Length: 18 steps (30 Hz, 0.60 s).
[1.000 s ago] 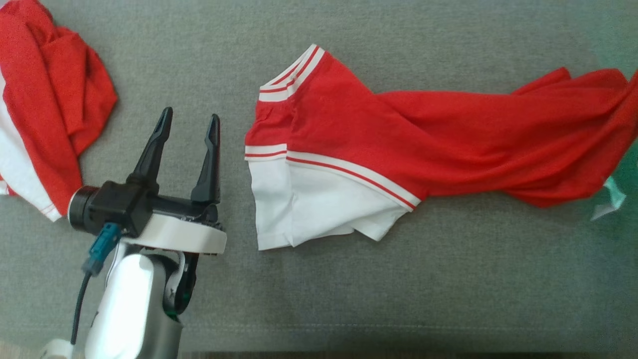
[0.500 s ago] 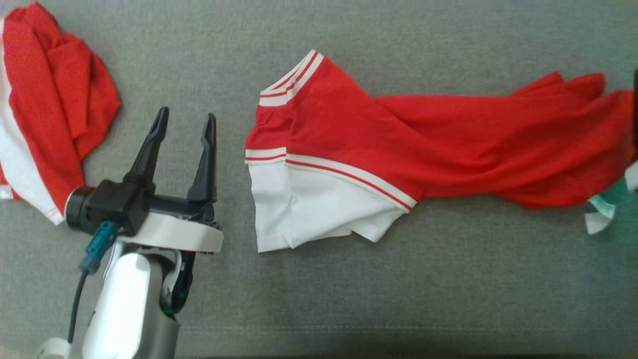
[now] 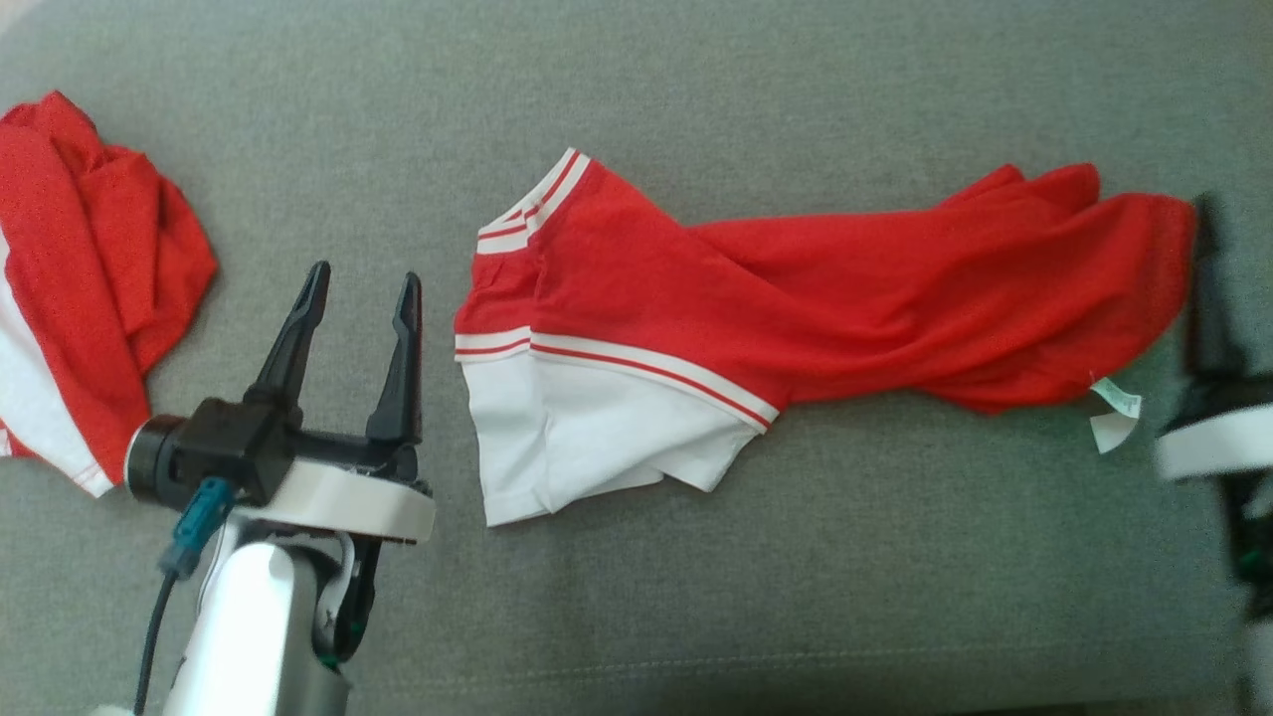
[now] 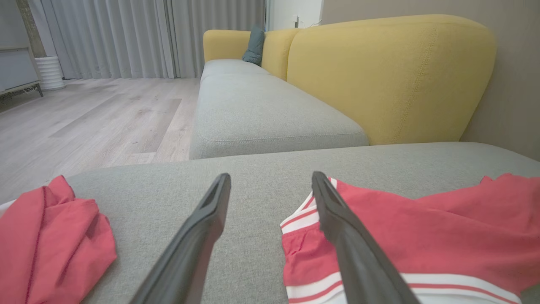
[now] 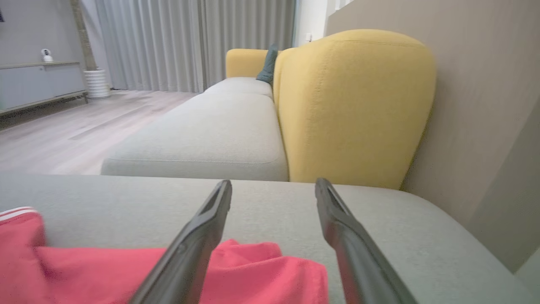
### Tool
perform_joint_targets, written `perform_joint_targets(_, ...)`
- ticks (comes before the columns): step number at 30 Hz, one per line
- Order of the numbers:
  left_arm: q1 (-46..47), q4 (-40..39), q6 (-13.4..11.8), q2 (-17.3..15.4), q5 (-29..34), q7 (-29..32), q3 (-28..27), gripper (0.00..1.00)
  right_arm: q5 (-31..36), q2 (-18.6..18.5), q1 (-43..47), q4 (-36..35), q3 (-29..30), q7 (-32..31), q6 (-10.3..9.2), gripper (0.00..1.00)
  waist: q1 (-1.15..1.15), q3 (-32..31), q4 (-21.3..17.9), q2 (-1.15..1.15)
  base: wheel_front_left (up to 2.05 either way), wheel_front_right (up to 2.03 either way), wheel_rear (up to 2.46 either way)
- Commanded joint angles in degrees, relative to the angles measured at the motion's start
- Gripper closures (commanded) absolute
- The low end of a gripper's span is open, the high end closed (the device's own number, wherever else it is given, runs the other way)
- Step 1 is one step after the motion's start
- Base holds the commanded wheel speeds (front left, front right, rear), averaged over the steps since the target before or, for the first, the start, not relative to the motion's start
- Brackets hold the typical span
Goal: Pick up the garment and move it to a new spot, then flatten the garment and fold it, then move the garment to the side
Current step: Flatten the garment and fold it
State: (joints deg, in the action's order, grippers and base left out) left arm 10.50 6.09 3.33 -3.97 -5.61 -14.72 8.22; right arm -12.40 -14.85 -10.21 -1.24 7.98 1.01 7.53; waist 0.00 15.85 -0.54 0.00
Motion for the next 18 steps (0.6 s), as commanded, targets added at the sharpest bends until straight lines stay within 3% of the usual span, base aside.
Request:
perform_joint_targets(1, -0.32, -1.67, -0.26, -1.31, 0.45, -0.28, -2.41, 0.0, 0.75, 0.45, 1.46, -3.14, -2.03, 0.23, -0.04, 0.0, 0.0, -0.81, -0.28, 0.0, 0.0, 0.0, 0.0)
perform_joint_targets(9, -1.99, -1.44, -0.5, -1.91, 0.09, -0.28, -3.11, 0.0, 2.42, 6.89, 7.27, -6.94, -7.32, -0.65, -0.04, 0.0, 0.0, -2.95, -0.75, 0.0, 0.0, 0.0, 0.0)
perform_joint_targets(18, -4.27, -1.69, -1.24, -2.13, -0.08, -0.28, -3.05, 0.0, 2.61, 8.7, 9.45, -6.1, -9.84, -0.43, -0.04, 0.0, 0.0, -4.45, -1.1, 0.0, 0.0, 0.0, 0.0)
